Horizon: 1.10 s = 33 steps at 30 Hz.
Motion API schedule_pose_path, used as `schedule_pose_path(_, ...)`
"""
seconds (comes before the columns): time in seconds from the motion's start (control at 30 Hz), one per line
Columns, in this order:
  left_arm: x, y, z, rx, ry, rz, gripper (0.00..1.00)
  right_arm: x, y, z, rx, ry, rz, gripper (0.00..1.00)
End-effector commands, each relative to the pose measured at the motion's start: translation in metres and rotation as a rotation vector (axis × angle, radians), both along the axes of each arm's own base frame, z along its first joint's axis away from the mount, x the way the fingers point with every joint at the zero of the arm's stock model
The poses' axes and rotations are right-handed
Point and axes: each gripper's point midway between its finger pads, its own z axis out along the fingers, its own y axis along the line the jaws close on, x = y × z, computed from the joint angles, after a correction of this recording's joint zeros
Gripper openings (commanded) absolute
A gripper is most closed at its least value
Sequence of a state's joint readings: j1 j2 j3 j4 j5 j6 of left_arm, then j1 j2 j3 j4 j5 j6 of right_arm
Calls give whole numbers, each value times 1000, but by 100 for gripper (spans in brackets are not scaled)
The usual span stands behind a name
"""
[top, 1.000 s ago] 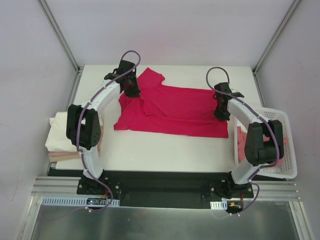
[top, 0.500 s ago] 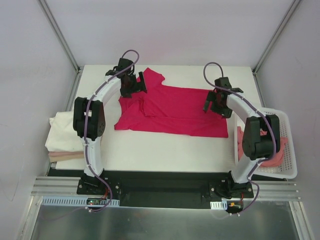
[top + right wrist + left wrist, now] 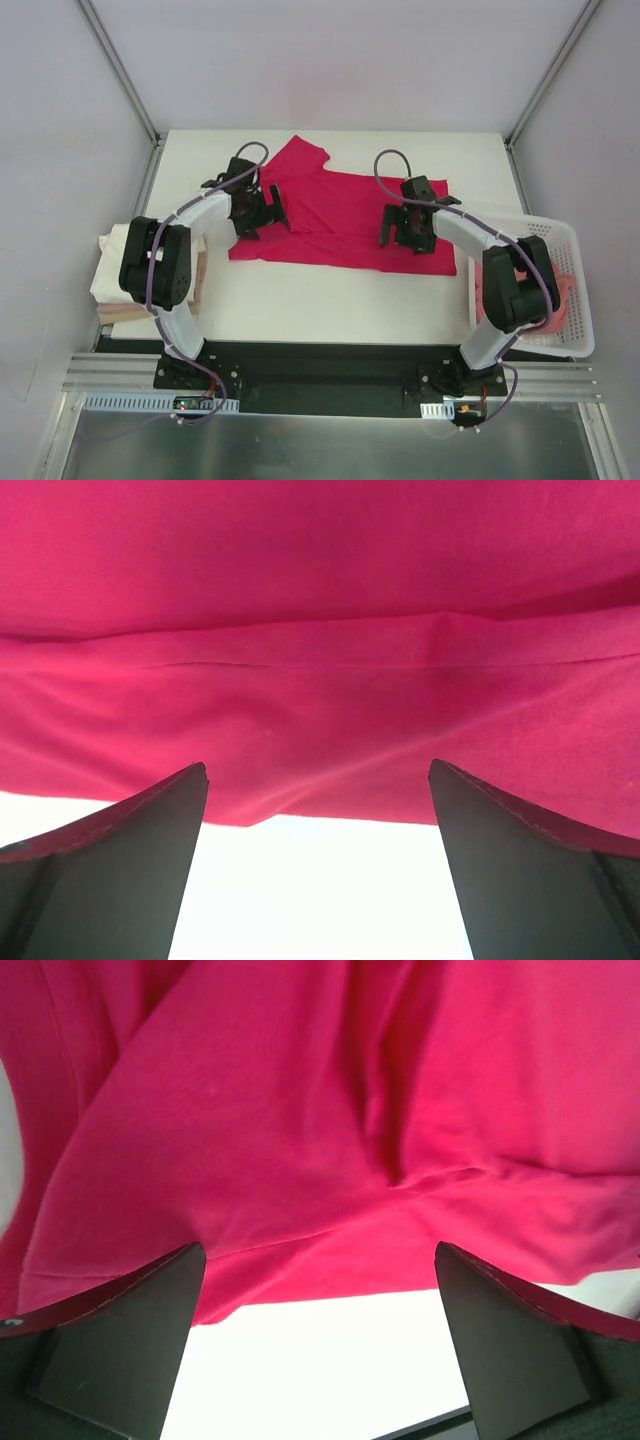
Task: Fold and stack the t-shirts
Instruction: Fold the flattened tshirt in 1/3 of the way
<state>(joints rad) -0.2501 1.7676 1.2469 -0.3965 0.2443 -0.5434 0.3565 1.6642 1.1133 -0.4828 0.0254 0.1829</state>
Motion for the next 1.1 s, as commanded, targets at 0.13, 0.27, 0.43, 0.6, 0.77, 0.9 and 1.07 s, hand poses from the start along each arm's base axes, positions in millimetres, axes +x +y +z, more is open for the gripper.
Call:
schedule_pose_path(0.13,-42,12,-43,43,101,55,99,-27,-9,-41,-11,108,-34,97)
schedule_pose_path(0.27,-72,26,-54,73,131,97,99,-56,-4,-48,63,142,-11,97)
schedule_pose_path(0.43,-119,40,-59,81,144,128,99,-90,-3,-45,110,154,6,97)
schedule_pose_path(0.6,-162,40,-50,2,106,145,99,-131,-14,-43,85,144,15,97)
schedule_pose_path(0.77,-188,19,-31,-81,21,95,99,-151,-11,-34,118,102,35,97)
schedule_pose_path(0.9,-180,13,1,-105,-116,98,99,-147,-11,-16,117,39,56,97)
schedule_pose_path(1.07,-161,4,22,-82,-167,81,99,-136,-11,11,123,-54,74,97)
